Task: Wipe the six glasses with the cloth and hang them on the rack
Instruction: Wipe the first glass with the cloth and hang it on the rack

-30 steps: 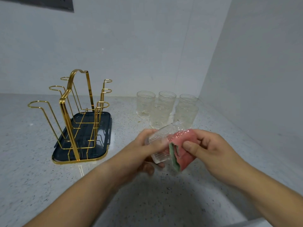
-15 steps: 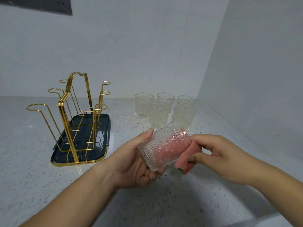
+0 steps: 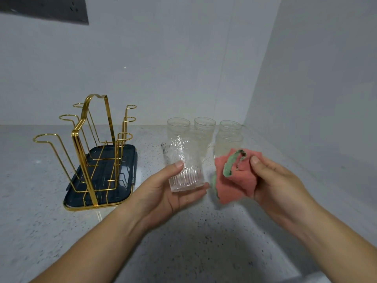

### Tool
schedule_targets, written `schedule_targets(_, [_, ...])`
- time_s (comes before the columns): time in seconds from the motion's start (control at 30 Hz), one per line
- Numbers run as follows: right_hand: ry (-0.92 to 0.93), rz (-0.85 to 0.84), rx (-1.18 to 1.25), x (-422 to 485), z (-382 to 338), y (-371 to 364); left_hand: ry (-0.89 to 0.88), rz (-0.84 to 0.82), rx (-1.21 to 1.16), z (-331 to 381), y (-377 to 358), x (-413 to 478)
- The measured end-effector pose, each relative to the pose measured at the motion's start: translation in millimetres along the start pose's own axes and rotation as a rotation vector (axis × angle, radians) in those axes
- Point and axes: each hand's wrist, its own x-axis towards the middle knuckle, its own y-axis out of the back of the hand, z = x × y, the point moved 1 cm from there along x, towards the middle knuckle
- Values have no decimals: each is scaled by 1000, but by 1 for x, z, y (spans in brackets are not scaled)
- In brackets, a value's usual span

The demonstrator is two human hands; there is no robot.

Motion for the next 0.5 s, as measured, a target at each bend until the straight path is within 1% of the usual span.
schedule_targets(0.07, [-49,33,58,-6,12,-9,-36,-26,51,-1,1,0])
schedule_targets(0.13, [-94,31,94,-13,25,-19,-82,-24,119,-2,4,2])
schedule_targets(0.27, [-177,-57,193,-28,43,-55,-227,53,335,-8,0,0])
schedule_targets(0.33, [-186,-67,294,-23,47,-68,-270,81,360,-9,-2,-3])
schedule_targets(0.43, [-214,-23,442,-3,49,-75,-310,62,421,-12,-4,-5])
schedule_targets(0.5, [-241,-17,508,8,51,-79,-356,100,450,-12,-2,-4])
